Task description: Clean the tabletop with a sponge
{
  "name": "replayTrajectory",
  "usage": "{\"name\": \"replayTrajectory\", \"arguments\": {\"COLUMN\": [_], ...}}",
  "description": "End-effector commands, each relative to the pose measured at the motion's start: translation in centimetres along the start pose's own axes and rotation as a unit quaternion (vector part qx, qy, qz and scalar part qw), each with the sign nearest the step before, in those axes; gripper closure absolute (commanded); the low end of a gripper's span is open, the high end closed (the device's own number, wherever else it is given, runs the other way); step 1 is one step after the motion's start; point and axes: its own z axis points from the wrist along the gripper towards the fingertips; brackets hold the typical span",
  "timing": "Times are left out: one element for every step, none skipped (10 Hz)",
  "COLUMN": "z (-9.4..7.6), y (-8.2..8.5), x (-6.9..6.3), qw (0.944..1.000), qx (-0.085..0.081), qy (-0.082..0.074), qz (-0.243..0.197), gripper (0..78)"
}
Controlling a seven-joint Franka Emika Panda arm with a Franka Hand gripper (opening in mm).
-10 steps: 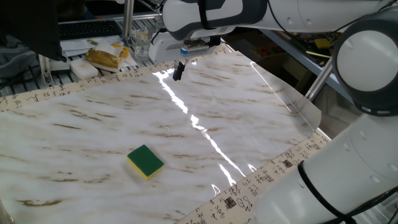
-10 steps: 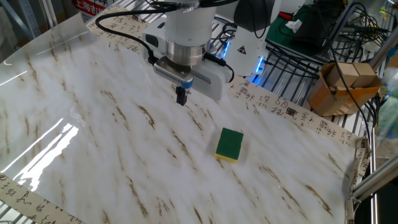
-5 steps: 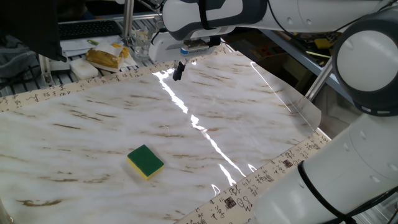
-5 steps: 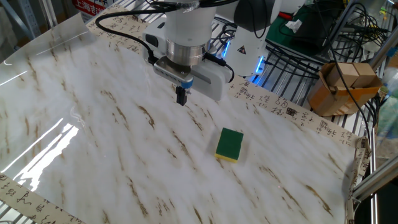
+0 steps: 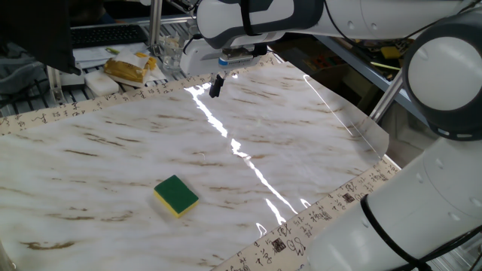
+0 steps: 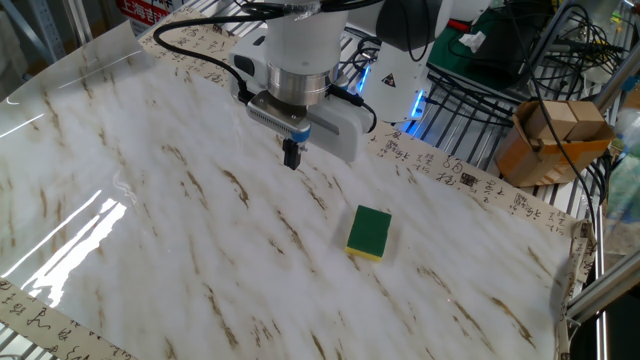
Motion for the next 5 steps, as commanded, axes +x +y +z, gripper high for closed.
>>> {"name": "replayTrajectory", "arguments": {"z": [0.0,0.0,0.0,0.0,0.0], "y": [0.0,0.0,0.0,0.0,0.0], "x": [0.0,0.0,0.0,0.0,0.0], "qw": [0.9891,0.9908,0.991,0.9909,0.991], "qx": [-0.067,-0.041,-0.036,-0.037,-0.037], "qy": [0.029,0.029,0.03,0.031,0.031], "qz": [0.128,0.126,0.125,0.125,0.125], "gripper": [77.6,77.6,77.6,77.6,77.6]}}
